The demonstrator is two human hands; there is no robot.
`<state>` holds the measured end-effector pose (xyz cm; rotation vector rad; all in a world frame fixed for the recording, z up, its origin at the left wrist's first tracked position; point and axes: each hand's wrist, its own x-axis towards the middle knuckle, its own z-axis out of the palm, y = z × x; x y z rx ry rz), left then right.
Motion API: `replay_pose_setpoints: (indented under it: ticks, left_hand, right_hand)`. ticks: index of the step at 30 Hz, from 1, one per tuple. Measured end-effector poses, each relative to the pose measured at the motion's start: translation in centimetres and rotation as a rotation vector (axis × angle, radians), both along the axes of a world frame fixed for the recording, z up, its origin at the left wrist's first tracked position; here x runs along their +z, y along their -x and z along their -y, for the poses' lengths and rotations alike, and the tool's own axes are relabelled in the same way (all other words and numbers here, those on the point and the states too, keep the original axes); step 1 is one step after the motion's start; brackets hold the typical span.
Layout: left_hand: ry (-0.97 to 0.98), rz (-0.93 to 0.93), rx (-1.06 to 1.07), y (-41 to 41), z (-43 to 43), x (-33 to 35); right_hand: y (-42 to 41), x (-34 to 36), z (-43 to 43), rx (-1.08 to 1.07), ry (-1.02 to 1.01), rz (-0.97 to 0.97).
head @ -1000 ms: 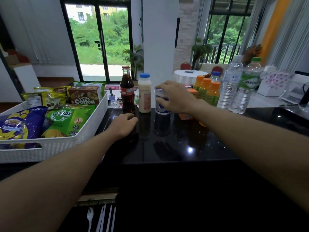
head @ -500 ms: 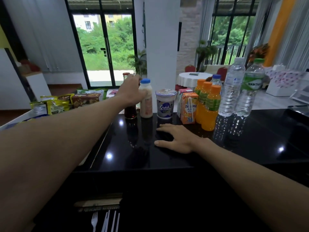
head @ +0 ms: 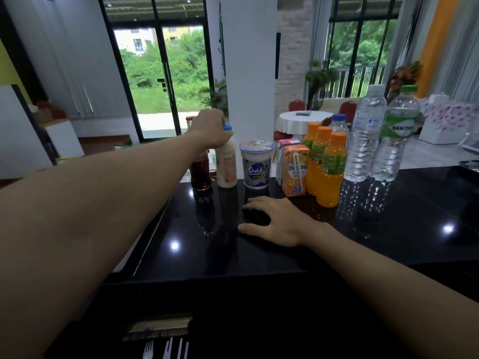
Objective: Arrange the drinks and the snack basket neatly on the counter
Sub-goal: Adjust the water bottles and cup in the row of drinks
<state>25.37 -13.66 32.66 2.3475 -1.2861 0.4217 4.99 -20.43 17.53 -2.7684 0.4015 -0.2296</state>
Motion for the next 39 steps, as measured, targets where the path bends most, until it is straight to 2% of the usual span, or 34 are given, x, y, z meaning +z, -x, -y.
replay_pose_setpoints:
  ticks: [10,24,34,39]
  left_hand:
    - [0.013,-0.081,-0.063,0.2,0.2,-0.1]
    - [-0.049,-0.044,-0.067,-0.8,0.8,0.4]
    - [0.043,0.010,-0.104,-1.0,-0.3,-0.8]
    - [0.015,0.048,-0.157,-1.5,-1.4,-1.1]
  right_hand:
    - [-0.1,-0.1,-0.1,-0.012,-0.002,0.009]
    - [-0.1,-0.2,-0.1,-0.016,-0.017,0.017]
    - [-0.1,-0.1,-0.2,-0.026,-0.020,0.017]
    - [0.2,0.2,-0.4,-0.019,-0.017,0.015]
